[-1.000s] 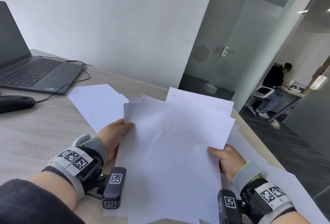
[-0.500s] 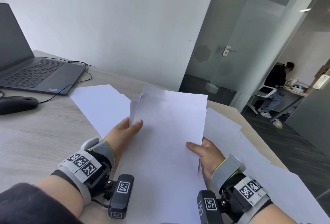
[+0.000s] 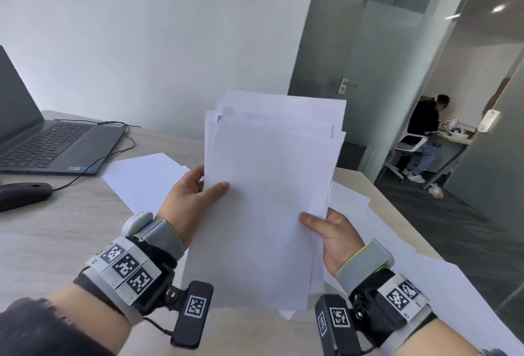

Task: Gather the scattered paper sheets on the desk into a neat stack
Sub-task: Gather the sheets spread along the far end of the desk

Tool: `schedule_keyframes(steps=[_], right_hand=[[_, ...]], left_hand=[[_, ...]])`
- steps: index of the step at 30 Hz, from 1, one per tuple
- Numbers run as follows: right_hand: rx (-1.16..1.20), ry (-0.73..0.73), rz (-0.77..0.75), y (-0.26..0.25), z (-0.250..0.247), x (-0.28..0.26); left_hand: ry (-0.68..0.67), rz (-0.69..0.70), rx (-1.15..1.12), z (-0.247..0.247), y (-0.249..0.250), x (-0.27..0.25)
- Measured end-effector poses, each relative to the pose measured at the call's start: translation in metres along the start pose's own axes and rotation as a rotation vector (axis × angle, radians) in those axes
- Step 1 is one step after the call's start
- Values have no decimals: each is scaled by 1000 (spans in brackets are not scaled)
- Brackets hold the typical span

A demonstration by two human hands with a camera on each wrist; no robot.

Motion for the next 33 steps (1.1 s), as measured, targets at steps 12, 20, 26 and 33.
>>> schedule_keyframes(steps=[12,20,26,33], right_hand=[[33,74,-191,-43,-20,-11],[2,90,-108,6,-22,-16],[11,65,-164,-10,-13,-21],[-52,80,-82,8,-19,-28]], left_hand=[[-12,92,153,38,15,-6],[-11,-12,171,20,-15,-24],[0,-34,152,35,-14,-21],[17,-122,179,29,-30,-30]])
Point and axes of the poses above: each hand's wrist, its own x-axis towards the middle knuckle, its own z-axis out of the palm, y = z × x, the point moved 6 cm from there along x, towards the middle knuckle, and after that the axes turned 13 degrees about -x, right-handed, at the moved point
